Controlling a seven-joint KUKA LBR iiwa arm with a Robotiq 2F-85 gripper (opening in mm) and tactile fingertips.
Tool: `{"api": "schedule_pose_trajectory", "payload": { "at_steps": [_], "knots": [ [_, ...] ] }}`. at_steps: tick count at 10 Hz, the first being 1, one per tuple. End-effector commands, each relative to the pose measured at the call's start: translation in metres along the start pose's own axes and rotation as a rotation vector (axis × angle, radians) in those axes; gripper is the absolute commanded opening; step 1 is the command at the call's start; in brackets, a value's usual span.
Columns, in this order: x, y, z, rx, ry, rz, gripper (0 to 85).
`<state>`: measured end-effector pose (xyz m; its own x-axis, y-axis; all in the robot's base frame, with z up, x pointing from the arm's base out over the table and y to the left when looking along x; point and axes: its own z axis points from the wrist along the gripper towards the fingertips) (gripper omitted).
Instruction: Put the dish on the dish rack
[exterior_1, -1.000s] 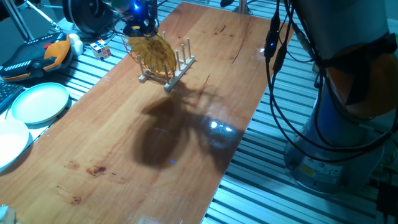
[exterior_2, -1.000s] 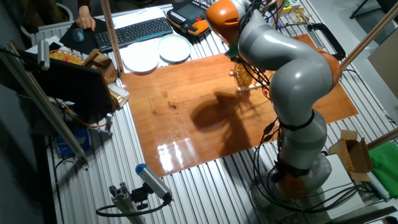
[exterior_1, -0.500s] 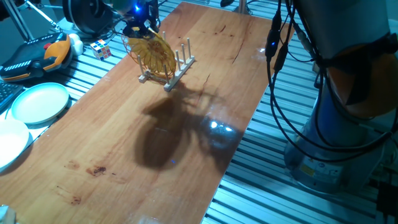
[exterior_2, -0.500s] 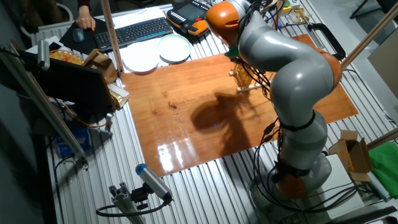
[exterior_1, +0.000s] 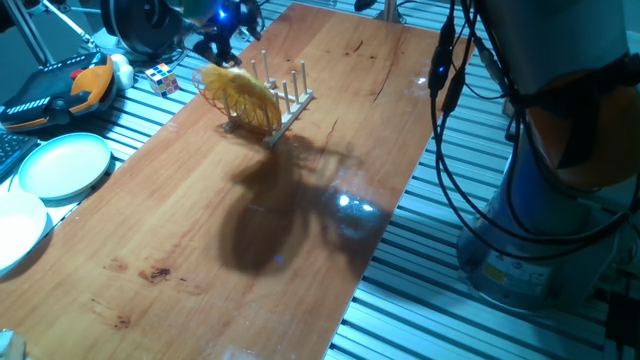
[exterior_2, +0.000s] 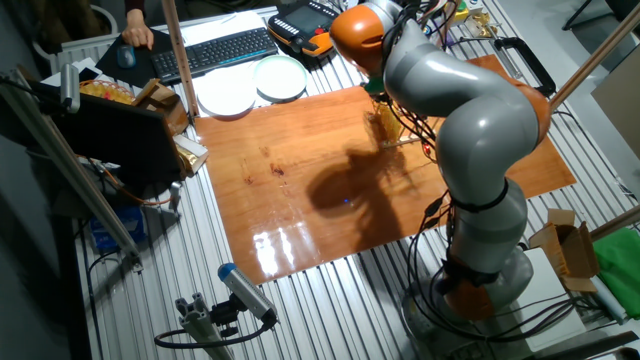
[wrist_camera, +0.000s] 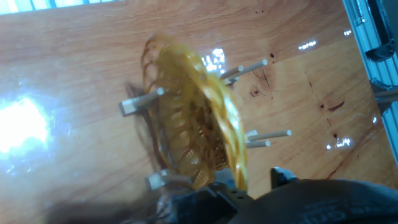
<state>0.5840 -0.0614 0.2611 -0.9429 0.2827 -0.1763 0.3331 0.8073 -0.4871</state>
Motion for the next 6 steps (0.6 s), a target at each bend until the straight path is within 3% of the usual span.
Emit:
{"api": "schedule_pose_trajectory", "payload": {
  "at_steps": [1,5,6],
  "knots": [
    [-0.002,-0.002,0.000,-0.003,0.004,-0.004,60.7],
    [-0.008,-0.015,-0.003,-0.036,0.027,-0.017,60.7],
    [-0.010,-0.020,-0.005,-0.058,0.044,-0.019,58.7]
  ]
}}
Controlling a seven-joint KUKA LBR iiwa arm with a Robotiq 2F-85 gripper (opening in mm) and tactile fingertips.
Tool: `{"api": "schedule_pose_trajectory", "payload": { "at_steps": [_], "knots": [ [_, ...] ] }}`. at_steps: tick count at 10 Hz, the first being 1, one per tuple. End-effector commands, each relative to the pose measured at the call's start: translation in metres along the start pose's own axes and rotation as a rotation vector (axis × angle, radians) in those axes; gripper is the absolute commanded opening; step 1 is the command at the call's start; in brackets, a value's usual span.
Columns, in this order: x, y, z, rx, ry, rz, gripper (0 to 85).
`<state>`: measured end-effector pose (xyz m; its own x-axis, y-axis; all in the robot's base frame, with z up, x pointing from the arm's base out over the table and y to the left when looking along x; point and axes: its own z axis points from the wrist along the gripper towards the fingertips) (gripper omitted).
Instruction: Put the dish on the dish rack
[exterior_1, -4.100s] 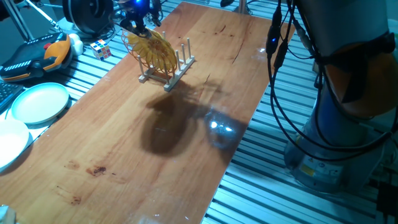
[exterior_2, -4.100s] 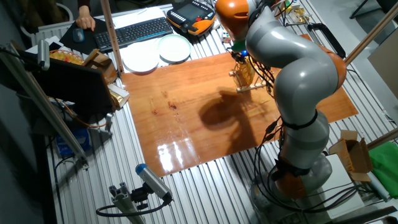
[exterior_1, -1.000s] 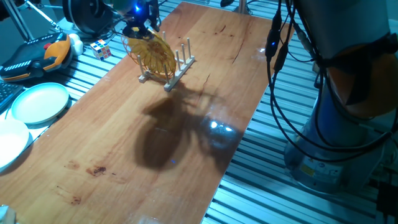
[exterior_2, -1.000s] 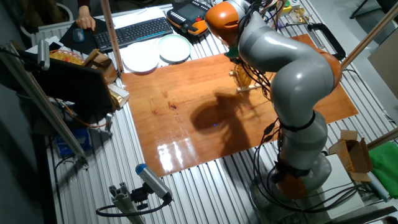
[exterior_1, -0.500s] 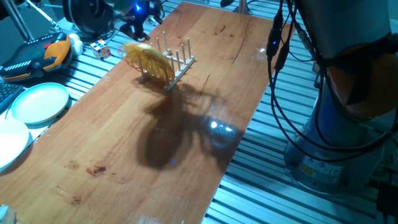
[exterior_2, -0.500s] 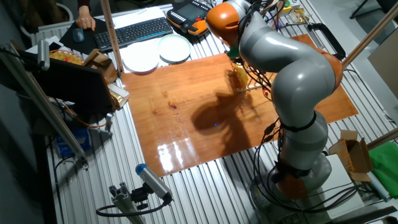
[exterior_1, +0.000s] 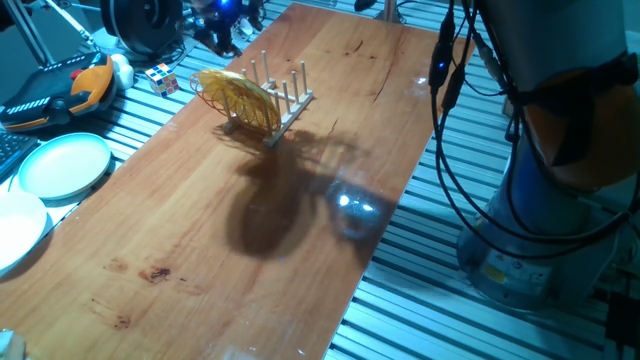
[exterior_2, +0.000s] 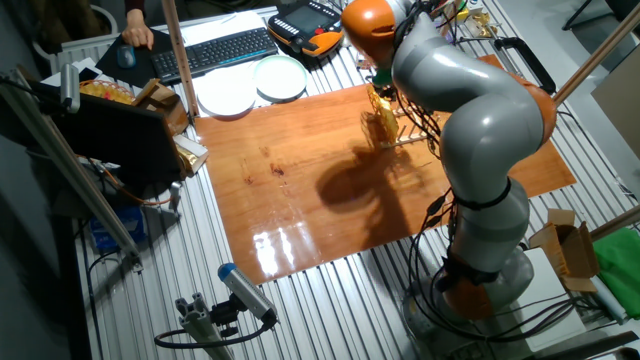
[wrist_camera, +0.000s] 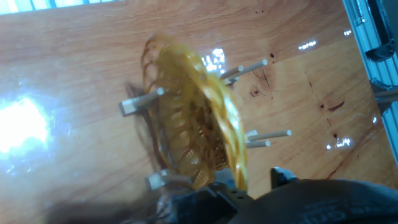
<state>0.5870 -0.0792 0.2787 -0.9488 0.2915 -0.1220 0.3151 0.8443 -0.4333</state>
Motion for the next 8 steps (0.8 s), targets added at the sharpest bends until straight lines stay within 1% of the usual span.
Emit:
{"api": "schedule_pose_trajectory", "payload": {
  "at_steps": [1,2,3,4,5,6,7,8],
  "knots": [
    [-0.001,-0.004,-0.001,-0.031,0.014,0.000,54.0],
    [-0.002,-0.009,-0.003,-0.071,0.029,0.001,48.3],
    [-0.002,-0.011,-0.006,-0.094,0.038,0.005,39.0],
    [0.001,-0.011,-0.009,-0.113,0.045,0.011,23.3],
    [0.004,-0.009,-0.011,-0.136,0.053,0.016,4.3],
    [0.006,-0.009,-0.011,-0.181,0.064,0.035,0.7],
    [0.007,-0.010,-0.013,-0.227,0.076,0.056,0.7],
    [0.009,-0.012,-0.016,-0.238,0.077,0.064,0.7]
  ]
}}
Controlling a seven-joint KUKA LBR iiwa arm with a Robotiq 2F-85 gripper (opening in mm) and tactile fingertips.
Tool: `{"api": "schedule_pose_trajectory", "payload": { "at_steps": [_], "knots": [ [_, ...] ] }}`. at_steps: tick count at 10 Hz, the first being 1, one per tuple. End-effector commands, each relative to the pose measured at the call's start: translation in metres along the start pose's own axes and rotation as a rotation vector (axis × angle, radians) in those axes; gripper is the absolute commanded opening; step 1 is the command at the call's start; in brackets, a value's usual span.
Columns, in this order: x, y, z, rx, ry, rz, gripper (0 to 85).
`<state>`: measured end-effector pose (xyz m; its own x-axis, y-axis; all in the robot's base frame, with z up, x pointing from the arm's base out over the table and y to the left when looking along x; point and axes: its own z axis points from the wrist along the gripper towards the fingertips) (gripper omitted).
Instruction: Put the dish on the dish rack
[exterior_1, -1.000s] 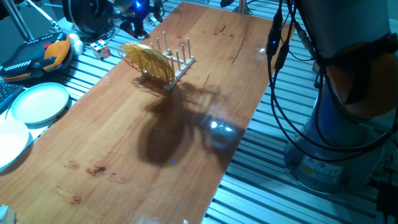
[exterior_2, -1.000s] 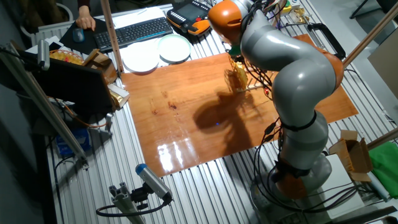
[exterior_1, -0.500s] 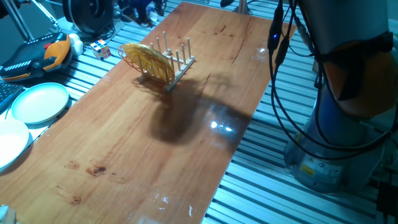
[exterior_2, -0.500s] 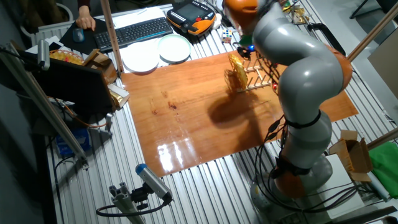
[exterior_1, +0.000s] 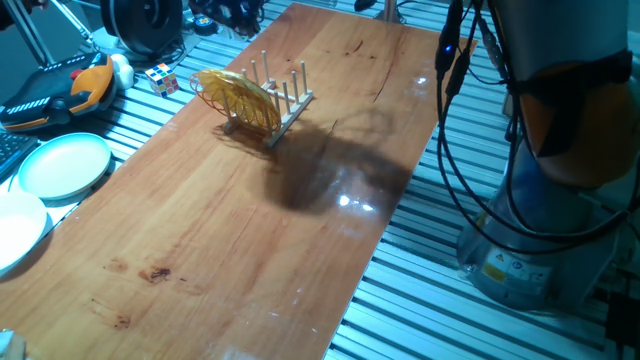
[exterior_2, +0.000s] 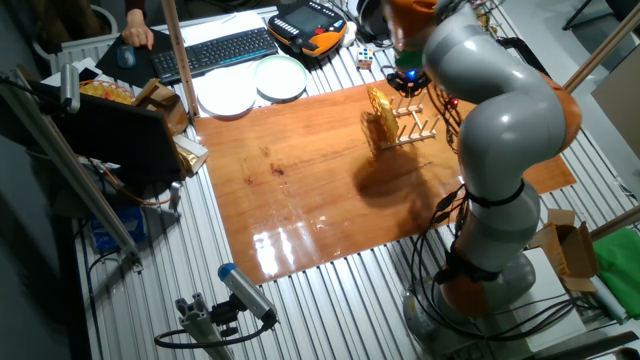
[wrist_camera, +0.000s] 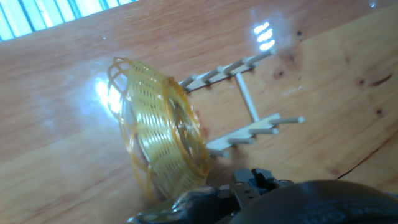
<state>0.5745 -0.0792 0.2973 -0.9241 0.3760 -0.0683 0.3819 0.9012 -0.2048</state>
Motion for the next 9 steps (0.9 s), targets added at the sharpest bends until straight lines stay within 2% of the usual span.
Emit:
{"api": "schedule_pose_trajectory", "payload": {
  "at_steps": [1,5,9],
  "knots": [
    [0.002,-0.001,-0.002,-0.022,0.008,0.010,0.7],
    [0.009,-0.005,-0.008,-0.069,0.029,0.027,0.7],
    [0.022,0.003,-0.004,-0.084,0.016,0.031,0.7]
  ]
}}
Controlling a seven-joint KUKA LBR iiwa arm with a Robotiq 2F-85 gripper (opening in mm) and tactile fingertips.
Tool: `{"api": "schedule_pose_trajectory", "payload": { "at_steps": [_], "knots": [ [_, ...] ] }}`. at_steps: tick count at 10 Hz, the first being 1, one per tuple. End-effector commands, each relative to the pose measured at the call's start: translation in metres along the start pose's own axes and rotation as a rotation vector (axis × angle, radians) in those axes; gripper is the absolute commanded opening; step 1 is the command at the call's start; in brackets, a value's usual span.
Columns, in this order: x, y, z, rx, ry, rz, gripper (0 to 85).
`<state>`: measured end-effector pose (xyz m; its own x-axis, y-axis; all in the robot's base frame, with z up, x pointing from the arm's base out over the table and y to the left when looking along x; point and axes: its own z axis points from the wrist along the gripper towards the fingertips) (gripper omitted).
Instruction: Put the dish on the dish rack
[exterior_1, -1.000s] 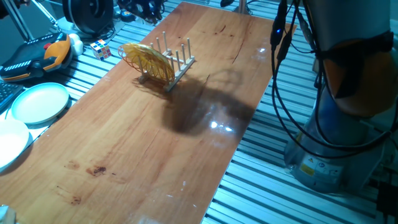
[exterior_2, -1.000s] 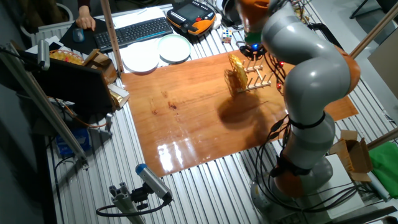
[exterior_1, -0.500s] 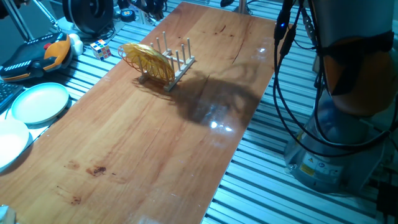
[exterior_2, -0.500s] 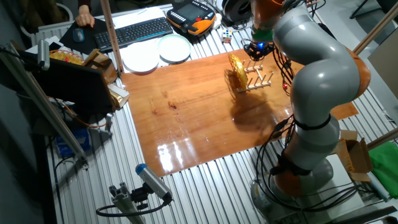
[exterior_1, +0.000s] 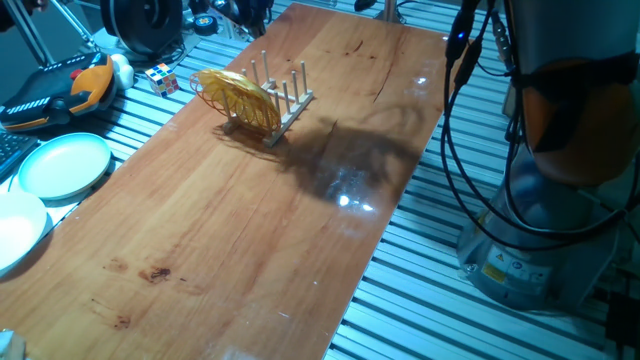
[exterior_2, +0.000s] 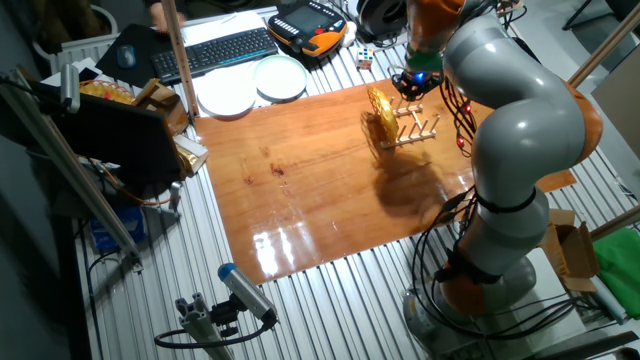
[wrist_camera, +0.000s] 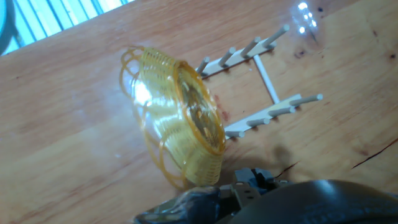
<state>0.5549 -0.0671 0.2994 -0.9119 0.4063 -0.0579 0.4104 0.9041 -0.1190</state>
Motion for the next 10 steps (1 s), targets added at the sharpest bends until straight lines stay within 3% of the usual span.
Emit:
{"api": "schedule_pose_trajectory", "payload": {
  "at_steps": [1,5,10],
  "knots": [
    [0.0018,0.0003,-0.0006,-0.003,0.003,-0.003,0.7],
    [0.0037,0.0011,0.0000,-0.036,0.016,-0.010,0.7],
    [0.0031,0.0001,0.0015,-0.042,0.024,-0.014,0.7]
  ]
}}
